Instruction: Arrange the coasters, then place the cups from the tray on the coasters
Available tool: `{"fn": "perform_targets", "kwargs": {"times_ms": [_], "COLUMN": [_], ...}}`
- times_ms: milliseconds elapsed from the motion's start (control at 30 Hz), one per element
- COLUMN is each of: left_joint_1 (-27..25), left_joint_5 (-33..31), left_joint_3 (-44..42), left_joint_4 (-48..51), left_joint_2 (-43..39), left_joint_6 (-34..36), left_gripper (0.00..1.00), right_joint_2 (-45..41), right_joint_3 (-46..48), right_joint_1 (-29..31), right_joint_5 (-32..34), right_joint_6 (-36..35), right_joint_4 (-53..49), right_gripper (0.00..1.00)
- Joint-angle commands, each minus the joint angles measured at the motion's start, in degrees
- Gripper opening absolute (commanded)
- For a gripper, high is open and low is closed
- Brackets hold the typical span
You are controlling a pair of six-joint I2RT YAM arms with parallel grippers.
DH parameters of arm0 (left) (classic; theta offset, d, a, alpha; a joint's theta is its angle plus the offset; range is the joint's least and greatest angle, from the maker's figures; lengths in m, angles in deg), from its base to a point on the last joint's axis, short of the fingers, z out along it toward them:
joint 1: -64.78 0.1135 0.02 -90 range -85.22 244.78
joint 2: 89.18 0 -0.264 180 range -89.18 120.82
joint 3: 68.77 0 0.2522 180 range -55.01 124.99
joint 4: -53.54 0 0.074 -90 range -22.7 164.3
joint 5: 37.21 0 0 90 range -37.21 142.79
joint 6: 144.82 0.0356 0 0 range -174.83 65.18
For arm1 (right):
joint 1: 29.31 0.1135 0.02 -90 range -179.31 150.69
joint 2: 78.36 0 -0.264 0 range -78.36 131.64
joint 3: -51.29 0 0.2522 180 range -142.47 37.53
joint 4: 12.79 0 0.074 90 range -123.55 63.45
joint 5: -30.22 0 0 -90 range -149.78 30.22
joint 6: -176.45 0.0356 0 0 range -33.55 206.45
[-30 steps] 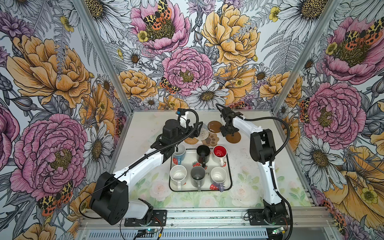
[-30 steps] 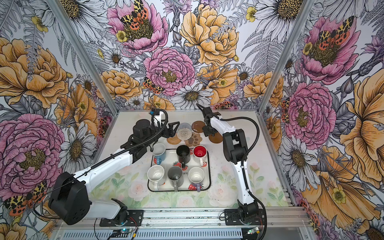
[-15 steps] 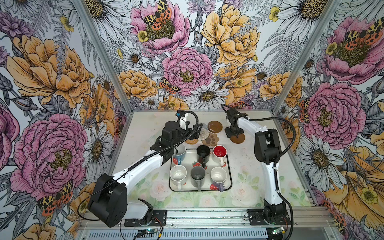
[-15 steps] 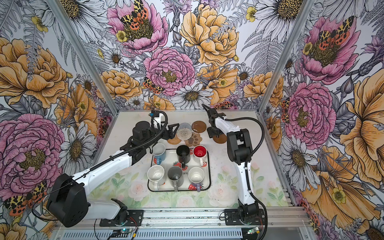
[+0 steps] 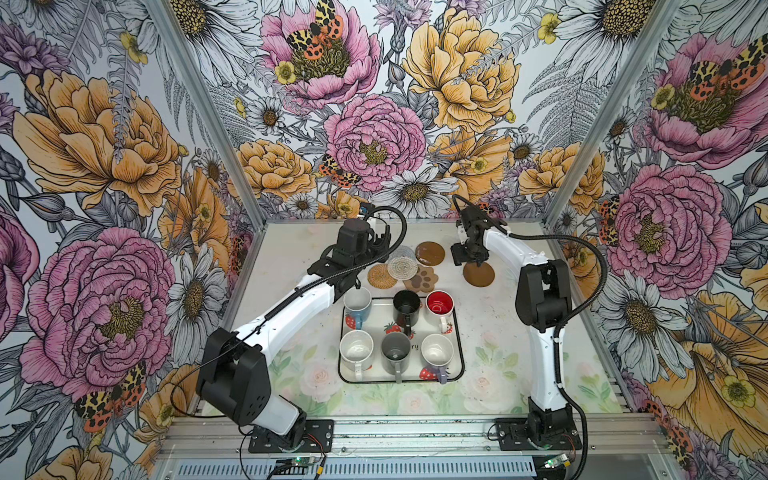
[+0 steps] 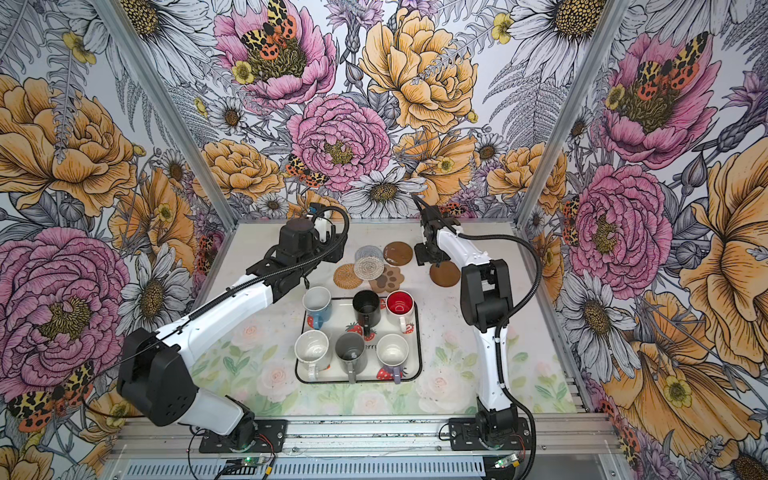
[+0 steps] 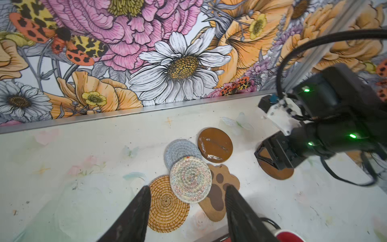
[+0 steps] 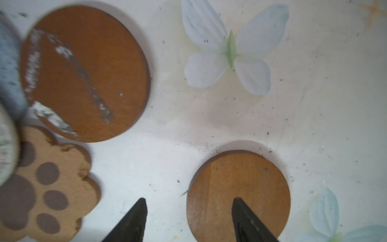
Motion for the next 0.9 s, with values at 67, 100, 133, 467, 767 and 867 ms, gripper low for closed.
{"fn": "perform_targets", "kwargs": {"times_ms": [67, 100, 133, 467, 767, 867], "left_joint_1": [5.0, 5.9, 6.6, 9.5, 9.9, 9.9], "left_joint_5": [1.5, 3.4, 5.2, 15.6, 19.9, 20.7], "left_joint_3": [8.9, 10.7, 12.1, 22.8, 24.6, 24.1], "left_joint_4": [14.1, 15.4, 16.3, 19.4, 19.8, 19.8], "left_joint_2": [8.8, 10.6, 12.2, 29.8, 36.5, 37.8], "left_joint_6": [2.5, 2.1, 1.9, -2.6, -4.9, -5.4], "left_gripper": [0.38, 0.36, 0.36, 0.22, 0.13, 0.11], "right_joint_2": [-5.5, -5.8, -6.0, -4.4, 0.6, 1.3], "right_joint_3": [-4.0, -4.2, -4.2, -3.6, -3.6, -3.1], "right_joint_1": [1.8, 2.2, 2.3, 5.2, 7.7, 8.1], "right_joint_5": [-5.1, -6.0, -6.8, -14.3, -16.5, -17.1], "right_joint_6": [4.3, 5.0, 5.6, 15.5, 21.0, 22.2], "right_joint_4": [0.8, 1.1, 1.5, 10.5, 13.5, 14.5], "right_gripper": [0.62, 0.61, 0.6, 0.54, 0.45, 0.43]}}
